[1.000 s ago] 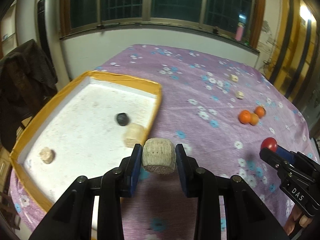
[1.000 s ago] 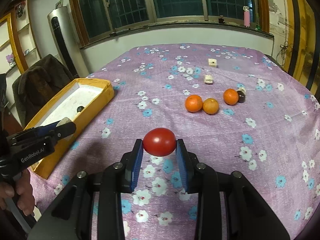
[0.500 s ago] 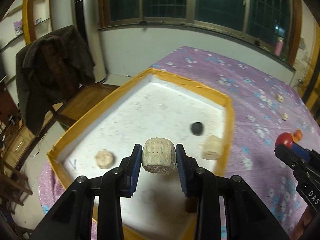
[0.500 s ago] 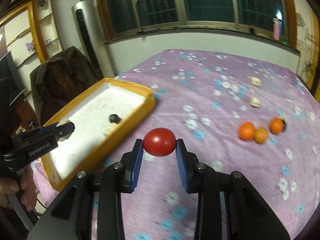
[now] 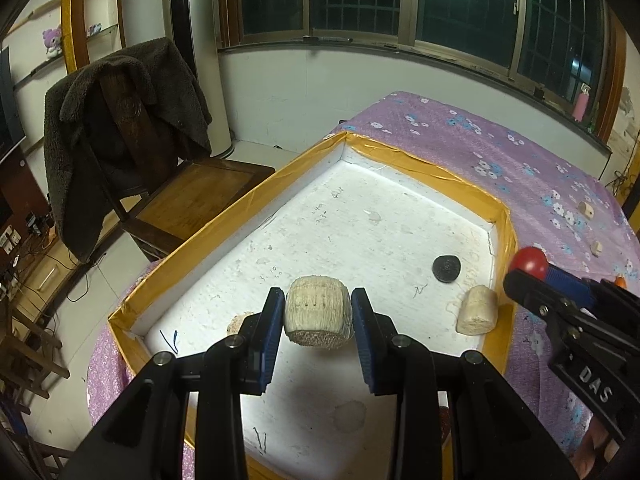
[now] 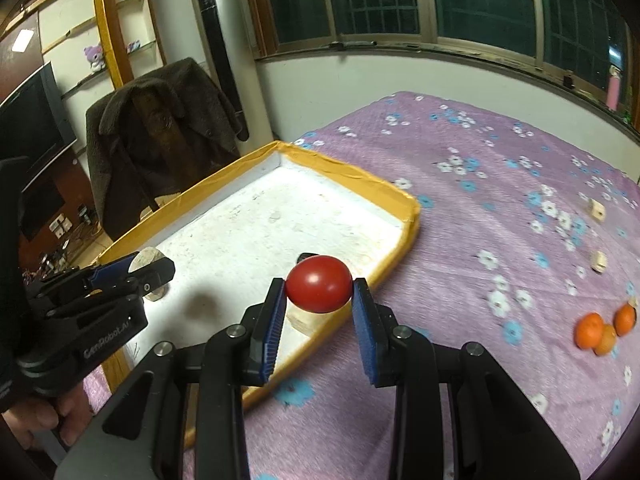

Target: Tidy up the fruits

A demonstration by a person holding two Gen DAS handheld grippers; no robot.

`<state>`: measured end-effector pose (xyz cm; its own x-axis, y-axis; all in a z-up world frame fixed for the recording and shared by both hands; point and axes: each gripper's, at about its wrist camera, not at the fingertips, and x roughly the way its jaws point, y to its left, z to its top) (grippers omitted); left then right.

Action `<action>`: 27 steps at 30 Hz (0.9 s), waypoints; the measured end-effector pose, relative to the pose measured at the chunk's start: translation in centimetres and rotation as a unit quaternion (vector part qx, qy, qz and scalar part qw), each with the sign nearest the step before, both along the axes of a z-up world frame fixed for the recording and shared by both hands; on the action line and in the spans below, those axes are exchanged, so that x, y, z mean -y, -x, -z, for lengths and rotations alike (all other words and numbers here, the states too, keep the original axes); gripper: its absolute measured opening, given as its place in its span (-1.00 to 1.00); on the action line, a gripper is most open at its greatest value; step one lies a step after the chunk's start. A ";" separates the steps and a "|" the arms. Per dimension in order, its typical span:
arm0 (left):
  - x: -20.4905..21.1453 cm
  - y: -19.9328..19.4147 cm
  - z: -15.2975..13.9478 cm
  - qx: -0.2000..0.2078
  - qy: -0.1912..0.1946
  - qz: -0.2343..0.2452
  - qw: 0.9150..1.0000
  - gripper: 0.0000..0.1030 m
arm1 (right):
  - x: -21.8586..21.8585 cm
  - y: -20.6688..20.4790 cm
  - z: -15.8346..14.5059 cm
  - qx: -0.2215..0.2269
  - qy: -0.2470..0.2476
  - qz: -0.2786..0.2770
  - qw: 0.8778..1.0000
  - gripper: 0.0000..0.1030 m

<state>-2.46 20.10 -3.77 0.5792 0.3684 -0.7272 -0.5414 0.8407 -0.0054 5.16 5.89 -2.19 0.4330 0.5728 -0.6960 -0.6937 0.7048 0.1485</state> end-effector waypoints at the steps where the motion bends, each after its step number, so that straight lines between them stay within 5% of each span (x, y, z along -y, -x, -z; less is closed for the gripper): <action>1: -0.1 0.0 0.0 0.000 0.000 -0.001 1.000 -0.35 | -0.5 -0.2 0.2 -0.001 0.003 -0.002 1.000 -0.31; 27: -3.9 -2.1 0.3 -0.015 -0.011 -0.042 0.999 -0.35 | -7.7 -5.8 1.8 -0.014 0.025 -0.016 0.999 -0.31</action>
